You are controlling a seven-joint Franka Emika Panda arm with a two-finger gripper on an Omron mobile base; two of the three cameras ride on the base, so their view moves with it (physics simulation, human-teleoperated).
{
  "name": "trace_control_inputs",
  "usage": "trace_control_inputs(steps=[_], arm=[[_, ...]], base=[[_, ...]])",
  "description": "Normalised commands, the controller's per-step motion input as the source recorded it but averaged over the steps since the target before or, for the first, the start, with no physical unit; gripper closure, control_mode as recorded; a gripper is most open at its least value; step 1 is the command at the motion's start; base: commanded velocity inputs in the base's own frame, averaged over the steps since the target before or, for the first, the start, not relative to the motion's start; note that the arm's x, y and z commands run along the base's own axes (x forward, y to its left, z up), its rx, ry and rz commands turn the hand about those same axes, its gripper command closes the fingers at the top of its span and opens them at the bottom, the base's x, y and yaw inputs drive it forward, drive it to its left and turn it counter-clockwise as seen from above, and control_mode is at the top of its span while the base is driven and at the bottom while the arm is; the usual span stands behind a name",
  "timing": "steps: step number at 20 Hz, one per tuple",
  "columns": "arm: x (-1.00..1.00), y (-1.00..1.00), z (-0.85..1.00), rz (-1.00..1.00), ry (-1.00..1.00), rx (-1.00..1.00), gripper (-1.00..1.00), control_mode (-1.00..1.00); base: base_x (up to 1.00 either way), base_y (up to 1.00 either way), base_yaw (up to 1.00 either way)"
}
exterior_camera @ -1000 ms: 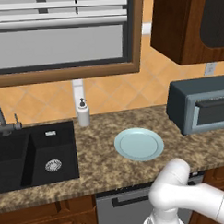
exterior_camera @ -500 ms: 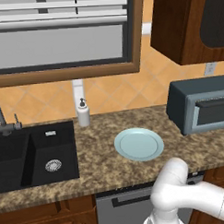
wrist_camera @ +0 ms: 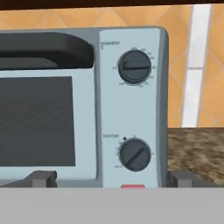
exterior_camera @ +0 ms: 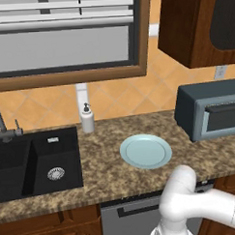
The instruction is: Pick up the kebab skewer and baguette bread, and place them inside the toaster oven. Close the toaster oven door and start by setting the timer.
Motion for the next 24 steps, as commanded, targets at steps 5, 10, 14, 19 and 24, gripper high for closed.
trace_control_inputs(steps=[5,10,14,19,24], arm=[[0.25,0.00,0.00,0.00,0.03,0.00,-1.00,-1.00],[0.15,-0.12,-0.10,0.00,0.00,0.00,-1.00,-1.00],[0.01,-0.21,-0.16,0.00,0.00,0.00,-1.00,-1.00],[0.08,-0.16,-0.13,0.00,0.00,0.00,-1.00,-1.00],[0.13,-0.01,-0.03,0.00,0.00,0.00,-1.00,-1.00]], base=[[0.00,0.00,0.00],[0.00,0.00,0.00],[0.00,0.00,0.00],[0.00,0.00,0.00],[0.00,0.00,0.00]])
